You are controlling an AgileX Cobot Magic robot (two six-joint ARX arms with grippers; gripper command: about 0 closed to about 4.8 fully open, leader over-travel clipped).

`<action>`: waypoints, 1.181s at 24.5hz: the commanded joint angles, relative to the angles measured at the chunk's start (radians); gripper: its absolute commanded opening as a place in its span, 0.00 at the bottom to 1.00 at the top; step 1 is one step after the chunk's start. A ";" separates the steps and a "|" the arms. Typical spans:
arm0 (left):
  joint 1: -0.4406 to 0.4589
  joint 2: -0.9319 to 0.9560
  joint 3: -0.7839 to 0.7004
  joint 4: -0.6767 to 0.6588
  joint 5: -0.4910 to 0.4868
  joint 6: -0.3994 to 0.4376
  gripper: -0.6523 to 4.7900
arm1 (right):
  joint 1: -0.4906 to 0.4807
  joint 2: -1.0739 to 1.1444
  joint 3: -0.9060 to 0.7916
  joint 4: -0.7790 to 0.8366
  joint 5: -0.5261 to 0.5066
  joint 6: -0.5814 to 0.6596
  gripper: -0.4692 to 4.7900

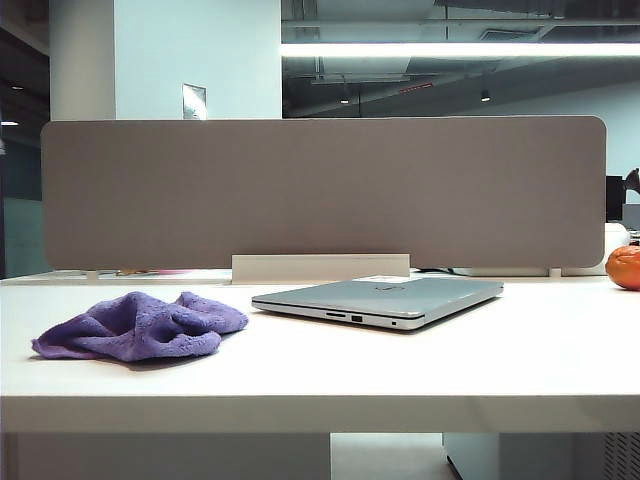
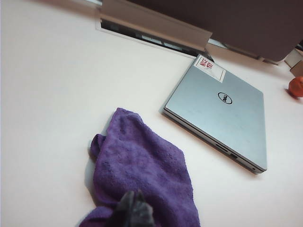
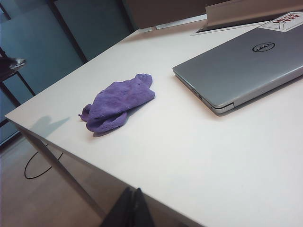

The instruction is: Pick up the purple rag and put it over the laptop.

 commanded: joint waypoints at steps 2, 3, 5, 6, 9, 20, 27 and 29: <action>-0.001 0.119 0.060 0.063 0.001 0.008 0.11 | 0.000 -0.001 -0.004 0.008 -0.005 0.000 0.13; -0.001 0.150 0.073 0.074 0.001 0.008 0.11 | 0.000 -0.001 -0.004 0.008 -0.005 0.000 0.13; -0.006 0.191 0.092 0.081 0.001 0.008 0.11 | 0.000 -0.001 -0.004 0.007 -0.005 0.000 0.13; -0.014 0.214 0.102 0.088 0.001 0.008 0.11 | 0.000 -0.001 -0.004 0.006 -0.005 0.000 0.13; -0.044 0.271 0.121 0.116 -0.002 0.008 0.11 | 0.000 -0.001 -0.004 0.006 -0.004 0.000 0.13; -0.246 0.527 0.161 0.214 -0.139 0.035 0.15 | 0.000 -0.001 -0.004 0.004 -0.004 0.000 0.13; -0.323 0.634 0.192 0.214 -0.139 0.068 0.41 | 0.000 -0.001 -0.004 0.003 -0.004 0.000 0.13; -0.335 0.651 0.195 0.211 -0.142 0.068 0.41 | 0.000 -0.001 -0.004 0.003 -0.005 0.000 0.13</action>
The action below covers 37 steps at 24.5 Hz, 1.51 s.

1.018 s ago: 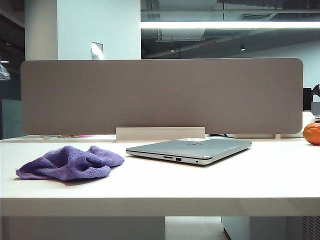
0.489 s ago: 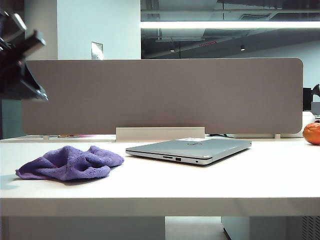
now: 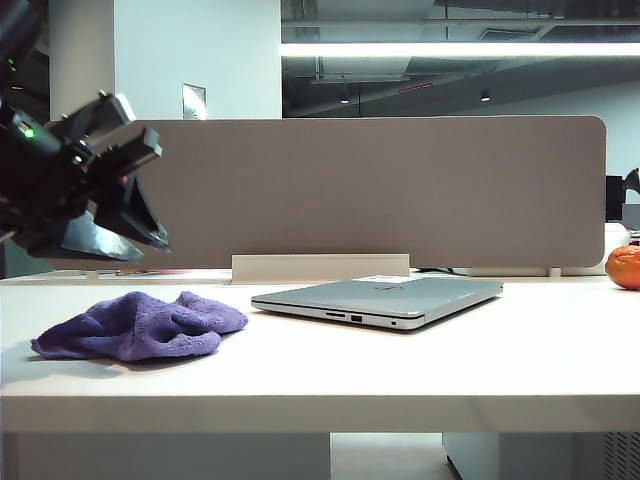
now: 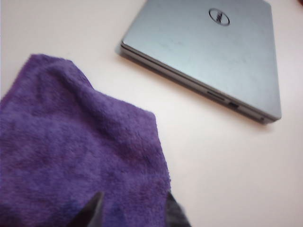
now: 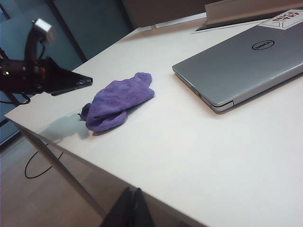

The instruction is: Pick up the purple rag and put it over the laptop.

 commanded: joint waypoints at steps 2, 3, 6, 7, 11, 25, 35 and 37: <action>-0.020 0.034 0.008 -0.002 -0.015 0.015 0.50 | 0.000 -0.001 -0.004 0.010 -0.004 0.000 0.13; -0.020 0.040 0.008 -0.017 -0.015 0.014 0.58 | 0.000 -0.001 -0.004 0.010 -0.004 0.000 0.13; -0.020 0.048 0.008 -0.056 -0.019 0.015 0.69 | 0.000 -0.001 -0.004 0.010 -0.004 0.000 0.13; -0.020 0.048 0.008 -0.064 -0.019 0.015 0.70 | 0.000 -0.001 -0.004 0.010 -0.004 0.000 0.13; -0.020 0.049 0.008 -0.063 -0.022 0.015 0.70 | 0.000 -0.001 -0.004 0.010 -0.004 0.000 0.13; -0.021 0.094 0.008 -0.072 -0.082 0.015 0.73 | 0.000 -0.001 -0.004 0.010 -0.004 0.000 0.13; -0.021 0.167 0.008 -0.036 -0.085 0.015 0.74 | 0.000 -0.001 -0.004 0.010 -0.004 0.000 0.13; -0.021 0.177 0.008 -0.032 -0.085 0.015 0.66 | 0.000 -0.001 -0.004 0.010 -0.004 0.000 0.13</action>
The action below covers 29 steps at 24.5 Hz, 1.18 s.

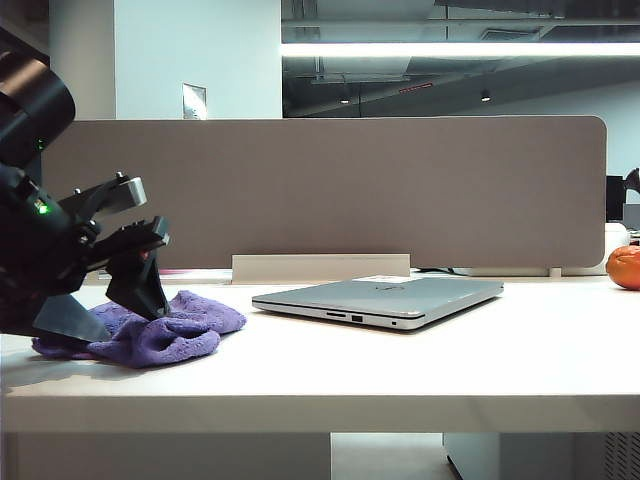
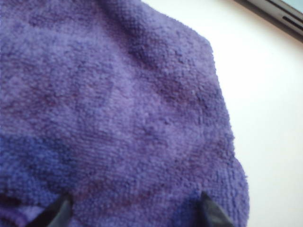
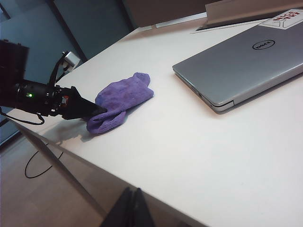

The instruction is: Pick up the purple rag and put it over the laptop.

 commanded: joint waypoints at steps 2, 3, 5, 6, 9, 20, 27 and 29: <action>0.000 0.006 0.003 0.009 -0.008 0.004 0.48 | 0.000 -0.001 -0.004 0.010 -0.004 -0.001 0.13; 0.000 0.006 0.003 0.012 -0.008 0.004 0.40 | 0.000 -0.001 -0.004 0.010 -0.004 -0.001 0.13; 0.000 0.006 0.003 0.026 -0.004 0.004 0.24 | 0.000 -0.001 -0.004 0.010 -0.004 -0.001 0.13; 0.000 0.006 0.003 0.033 -0.004 0.004 0.20 | 0.000 -0.001 -0.004 0.010 -0.004 -0.001 0.13; 0.000 0.006 0.003 0.066 -0.001 0.003 0.11 | 0.000 -0.001 -0.004 0.010 -0.004 -0.001 0.13; 0.000 0.001 0.093 0.171 0.089 -0.041 0.11 | 0.000 -0.001 -0.004 0.010 -0.004 0.000 0.13; -0.001 0.001 0.218 0.171 0.132 -0.081 0.11 | 0.000 -0.001 -0.004 0.010 -0.004 -0.001 0.13; -0.001 0.002 0.245 0.170 0.138 -0.089 0.11 | 0.000 -0.001 -0.004 0.010 -0.004 -0.001 0.13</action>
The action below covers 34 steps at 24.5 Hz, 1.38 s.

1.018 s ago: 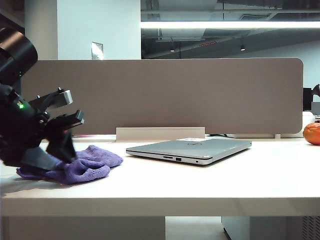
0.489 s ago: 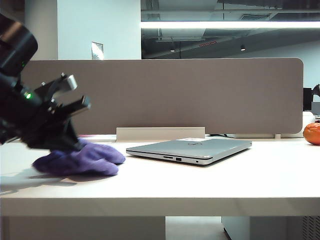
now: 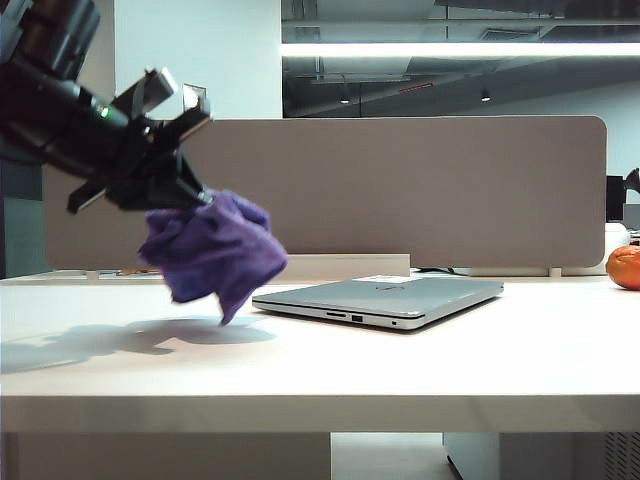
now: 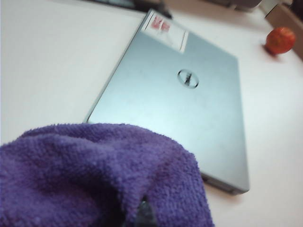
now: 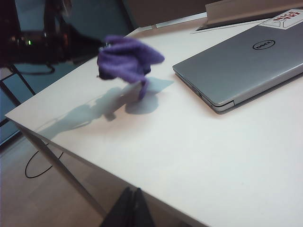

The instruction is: Pick up the purple rag and put it over the laptop.

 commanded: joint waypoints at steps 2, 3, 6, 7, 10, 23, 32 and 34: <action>-0.003 -0.004 0.069 0.015 0.021 -0.014 0.11 | 0.000 -0.001 -0.004 0.010 -0.004 0.000 0.13; -0.014 -0.004 0.093 0.016 0.013 -0.013 0.11 | 0.000 -0.001 -0.004 0.010 -0.004 0.000 0.13; -0.032 0.001 0.140 0.016 0.003 -0.005 0.11 | 0.000 -0.001 -0.004 0.010 -0.004 0.000 0.13; -0.041 0.006 0.155 0.018 -0.013 0.003 0.11 | 0.000 -0.001 -0.004 0.010 -0.004 0.000 0.13; -0.077 0.031 0.211 0.019 -0.068 0.040 0.11 | 0.000 -0.001 -0.004 0.011 -0.004 0.000 0.13; -0.156 0.289 0.500 0.014 -0.084 0.054 0.11 | 0.000 -0.001 -0.004 0.010 -0.004 0.000 0.13; -0.168 0.515 0.752 -0.044 -0.084 0.053 0.11 | 0.000 -0.001 -0.004 0.010 -0.004 0.000 0.13; -0.170 0.549 0.800 -0.063 -0.080 0.053 0.11 | 0.000 -0.001 -0.004 0.010 -0.004 0.000 0.13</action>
